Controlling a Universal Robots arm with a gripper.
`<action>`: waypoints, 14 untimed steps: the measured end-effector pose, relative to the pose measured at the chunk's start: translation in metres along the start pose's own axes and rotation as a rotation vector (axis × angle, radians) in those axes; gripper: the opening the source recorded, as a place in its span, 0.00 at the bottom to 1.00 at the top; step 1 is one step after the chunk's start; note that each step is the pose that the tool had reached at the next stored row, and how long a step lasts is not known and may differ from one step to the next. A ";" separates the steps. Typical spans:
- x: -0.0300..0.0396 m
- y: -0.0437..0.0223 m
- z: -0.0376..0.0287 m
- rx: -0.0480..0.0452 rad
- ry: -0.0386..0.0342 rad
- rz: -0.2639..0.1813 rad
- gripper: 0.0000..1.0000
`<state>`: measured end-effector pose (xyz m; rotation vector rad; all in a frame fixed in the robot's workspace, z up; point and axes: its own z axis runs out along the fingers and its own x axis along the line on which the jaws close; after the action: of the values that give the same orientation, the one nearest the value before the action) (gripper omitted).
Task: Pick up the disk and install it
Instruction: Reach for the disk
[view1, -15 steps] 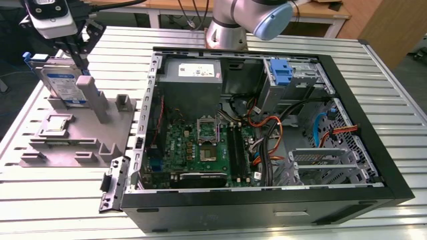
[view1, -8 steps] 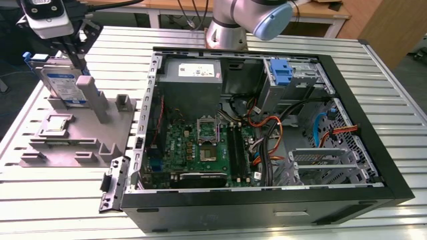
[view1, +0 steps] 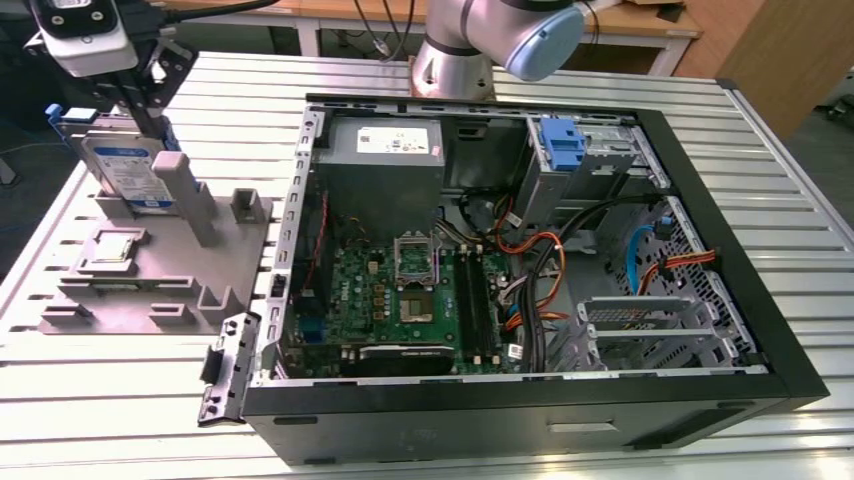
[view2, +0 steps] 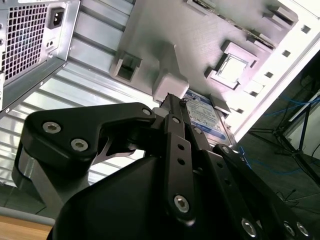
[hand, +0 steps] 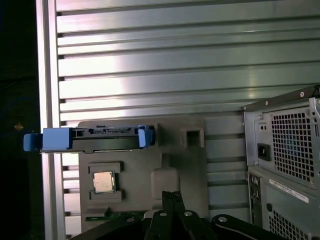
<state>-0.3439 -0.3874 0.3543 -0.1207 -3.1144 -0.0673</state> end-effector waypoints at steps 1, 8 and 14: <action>0.0007 0.0000 0.0001 -0.0001 -0.0001 0.000 0.10; 0.0046 0.0000 0.0007 -0.0001 -0.0001 0.000 0.10; 0.0079 -0.0002 0.0014 -0.0001 -0.0001 0.000 0.10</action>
<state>-0.3518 -0.3870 0.3531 -0.1207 -3.1145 -0.0674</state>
